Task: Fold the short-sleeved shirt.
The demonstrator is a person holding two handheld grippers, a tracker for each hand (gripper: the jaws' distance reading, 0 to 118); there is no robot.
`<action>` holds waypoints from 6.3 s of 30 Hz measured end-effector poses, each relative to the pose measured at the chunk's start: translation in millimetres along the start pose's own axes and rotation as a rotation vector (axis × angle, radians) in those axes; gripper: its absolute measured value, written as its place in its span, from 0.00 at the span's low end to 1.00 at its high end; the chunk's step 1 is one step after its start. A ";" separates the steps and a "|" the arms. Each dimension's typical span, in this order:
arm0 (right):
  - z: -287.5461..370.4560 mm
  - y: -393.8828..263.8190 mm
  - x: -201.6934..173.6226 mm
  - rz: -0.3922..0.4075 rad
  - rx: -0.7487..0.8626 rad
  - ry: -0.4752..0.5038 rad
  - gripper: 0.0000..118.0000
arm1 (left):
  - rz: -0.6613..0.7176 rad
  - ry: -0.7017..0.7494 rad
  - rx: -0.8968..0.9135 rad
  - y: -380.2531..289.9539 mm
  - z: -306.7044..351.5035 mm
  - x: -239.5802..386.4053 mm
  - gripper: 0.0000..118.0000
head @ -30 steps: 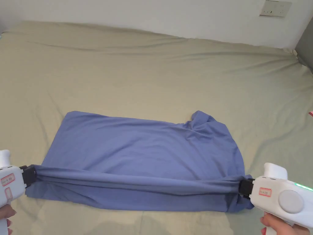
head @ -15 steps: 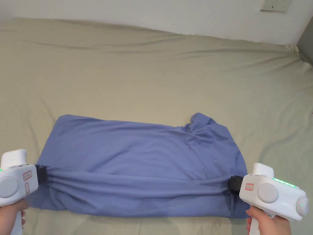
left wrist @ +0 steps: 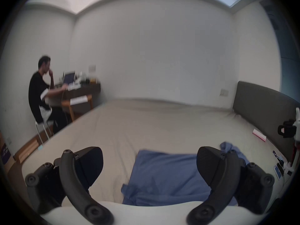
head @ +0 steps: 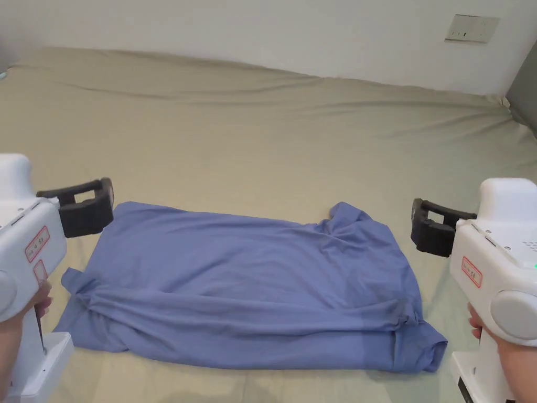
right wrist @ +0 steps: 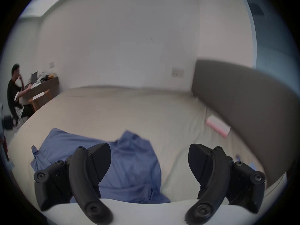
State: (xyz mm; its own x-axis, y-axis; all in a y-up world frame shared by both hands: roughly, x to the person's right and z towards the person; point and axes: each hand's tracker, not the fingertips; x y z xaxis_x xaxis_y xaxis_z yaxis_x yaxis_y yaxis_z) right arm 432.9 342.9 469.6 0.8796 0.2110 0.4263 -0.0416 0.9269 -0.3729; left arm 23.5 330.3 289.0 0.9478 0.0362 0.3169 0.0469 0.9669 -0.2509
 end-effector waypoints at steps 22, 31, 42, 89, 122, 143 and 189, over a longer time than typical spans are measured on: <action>45.7 -27.4 -53.8 0.133 -0.063 0.055 0.02 | -0.239 0.024 -0.349 -74.1 10.6 15.0 0.00; 42.6 -44.1 -35.4 0.128 -0.124 0.016 0.02 | -0.081 0.075 -0.663 -164.3 -68.4 -40.1 0.84; 36.2 -60.6 -12.7 0.130 -0.218 -0.025 0.02 | -0.037 0.119 -0.782 -205.8 -117.3 -55.2 0.80; 17.3 -130.8 64.3 -0.221 -0.789 0.159 0.11 | -0.255 -0.001 -0.684 -127.0 20.8 -34.0 0.08; 103.4 -24.1 17.8 -0.003 -0.079 0.030 0.86 | 0.026 -0.090 -0.081 -24.4 88.2 -8.4 0.95; 105.7 4.7 -61.0 0.104 0.130 0.064 0.01 | -0.218 -0.055 0.158 14.8 99.9 88.2 0.00; -97.1 -85.3 35.4 -0.049 -0.547 0.120 0.87 | -0.257 -0.055 -0.442 -90.7 -85.4 -5.7 0.02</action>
State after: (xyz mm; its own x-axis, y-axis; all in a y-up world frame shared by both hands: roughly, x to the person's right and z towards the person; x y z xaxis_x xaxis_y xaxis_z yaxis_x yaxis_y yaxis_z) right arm 513.6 241.2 436.5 0.9234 0.1054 0.3691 0.2244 0.6320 -0.7418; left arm 40.8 220.9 231.8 0.8706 -0.1637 0.4640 0.4165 0.7472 -0.5178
